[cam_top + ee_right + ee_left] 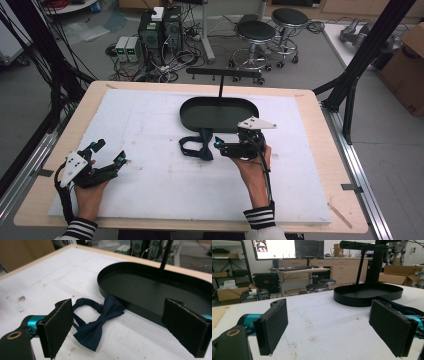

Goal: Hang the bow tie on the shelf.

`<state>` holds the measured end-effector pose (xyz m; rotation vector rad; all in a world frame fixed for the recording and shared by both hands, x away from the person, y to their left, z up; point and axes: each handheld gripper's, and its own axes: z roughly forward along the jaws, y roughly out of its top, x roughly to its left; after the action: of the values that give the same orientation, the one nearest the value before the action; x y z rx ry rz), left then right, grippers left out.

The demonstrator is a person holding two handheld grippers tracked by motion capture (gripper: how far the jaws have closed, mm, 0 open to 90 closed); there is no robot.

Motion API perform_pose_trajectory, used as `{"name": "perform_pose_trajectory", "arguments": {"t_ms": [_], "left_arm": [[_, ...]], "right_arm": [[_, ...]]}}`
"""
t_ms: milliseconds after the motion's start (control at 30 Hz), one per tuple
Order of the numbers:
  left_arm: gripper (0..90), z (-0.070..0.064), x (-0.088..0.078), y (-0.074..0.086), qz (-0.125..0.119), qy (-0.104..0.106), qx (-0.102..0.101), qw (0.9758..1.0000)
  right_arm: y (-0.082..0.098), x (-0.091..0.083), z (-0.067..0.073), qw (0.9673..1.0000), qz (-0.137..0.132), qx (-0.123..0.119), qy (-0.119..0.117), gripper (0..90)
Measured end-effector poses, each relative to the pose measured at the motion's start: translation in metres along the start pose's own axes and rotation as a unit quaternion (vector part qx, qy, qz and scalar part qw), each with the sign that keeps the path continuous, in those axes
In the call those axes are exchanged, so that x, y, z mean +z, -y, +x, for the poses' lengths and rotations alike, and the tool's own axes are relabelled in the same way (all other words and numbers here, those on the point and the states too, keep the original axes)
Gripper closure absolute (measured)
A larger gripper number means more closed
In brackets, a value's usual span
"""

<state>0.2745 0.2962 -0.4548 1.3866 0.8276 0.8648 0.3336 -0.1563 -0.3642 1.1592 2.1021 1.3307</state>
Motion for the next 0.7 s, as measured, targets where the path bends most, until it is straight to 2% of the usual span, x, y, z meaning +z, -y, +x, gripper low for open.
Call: {"name": "perform_pose_trajectory", "arguments": {"t_ms": [67, 233, 267, 333, 367, 500, 700], "left_arm": [[15.9, 0.000, 0.000, 0.000, 0.000, 0.000, 0.000, 1.0000], [15.9, 0.000, 0.000, 0.000, 0.000, 0.000, 0.001, 1.0000], [15.9, 0.000, 0.000, 0.000, 0.001, 0.000, 0.001, 1.0000], [15.9, 0.000, 0.000, 0.000, 0.000, 0.000, 0.000, 1.0000], [15.9, 0.000, 0.000, 0.000, 0.001, 0.000, 0.001, 1.0000], [15.9, 0.000, 0.000, 0.000, 0.001, 0.000, 0.001, 1.0000], [15.9, 0.000, 0.000, 0.000, 0.001, 0.000, 0.001, 1.0000]], "right_arm": [[-0.004, 0.008, 0.004, 0.9997, 0.021, -0.002, -0.012, 14.8], [-0.010, 0.019, 0.009, 0.9985, 0.048, -0.010, -0.026, 14.8], [-0.012, 0.025, 0.010, 0.9978, 0.057, -0.010, -0.034, 15.7], [-0.013, 0.028, 0.011, 0.9973, 0.063, -0.010, -0.035, 15.7], [-0.015, 0.034, 0.013, 0.9964, 0.077, -0.016, -0.033, 15.7], [-0.017, 0.041, 0.016, 0.9954, 0.088, -0.022, -0.032, 15.7], [-0.016, 0.054, 0.018, 0.9934, 0.111, -0.027, -0.015, 15.7]]}}
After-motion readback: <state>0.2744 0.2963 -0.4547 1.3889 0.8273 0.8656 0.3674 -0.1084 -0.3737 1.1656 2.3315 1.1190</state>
